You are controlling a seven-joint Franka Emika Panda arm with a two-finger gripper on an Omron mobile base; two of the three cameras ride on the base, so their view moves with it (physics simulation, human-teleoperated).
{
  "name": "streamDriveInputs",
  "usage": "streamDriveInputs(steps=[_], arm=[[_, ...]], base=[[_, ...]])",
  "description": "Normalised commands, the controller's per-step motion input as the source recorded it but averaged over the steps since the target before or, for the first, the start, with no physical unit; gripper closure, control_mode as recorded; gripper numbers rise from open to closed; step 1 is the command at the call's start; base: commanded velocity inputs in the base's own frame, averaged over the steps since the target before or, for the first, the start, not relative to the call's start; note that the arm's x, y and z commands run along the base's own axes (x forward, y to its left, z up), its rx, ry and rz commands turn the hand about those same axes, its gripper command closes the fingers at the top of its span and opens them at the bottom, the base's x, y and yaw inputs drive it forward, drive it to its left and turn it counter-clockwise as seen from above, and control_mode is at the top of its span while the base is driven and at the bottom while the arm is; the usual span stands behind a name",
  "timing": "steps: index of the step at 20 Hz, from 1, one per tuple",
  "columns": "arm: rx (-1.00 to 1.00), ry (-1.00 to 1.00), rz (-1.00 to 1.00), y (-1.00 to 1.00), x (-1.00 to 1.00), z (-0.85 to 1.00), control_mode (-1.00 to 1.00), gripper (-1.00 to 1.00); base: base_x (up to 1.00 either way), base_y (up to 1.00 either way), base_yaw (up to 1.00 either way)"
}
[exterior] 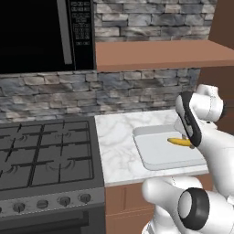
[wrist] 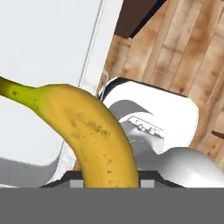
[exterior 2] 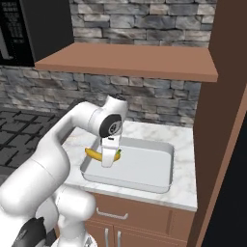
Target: Pick the kiwi and banana from the fridge and place them inside the tupperware on the counter.
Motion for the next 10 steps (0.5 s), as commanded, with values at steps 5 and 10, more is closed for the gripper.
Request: streamDriveInputs(steps=[5, 10], arm=[[-0.37, 0.00, -0.27, -0.08, 0.31, -0.51, -1.00, 1.00], [-0.18, 0.00, -0.21, -0.11, 0.41, -0.40, -1.00, 1.00]], base=[[0.00, 0.00, 0.00], [0.00, 0.00, 0.00]])
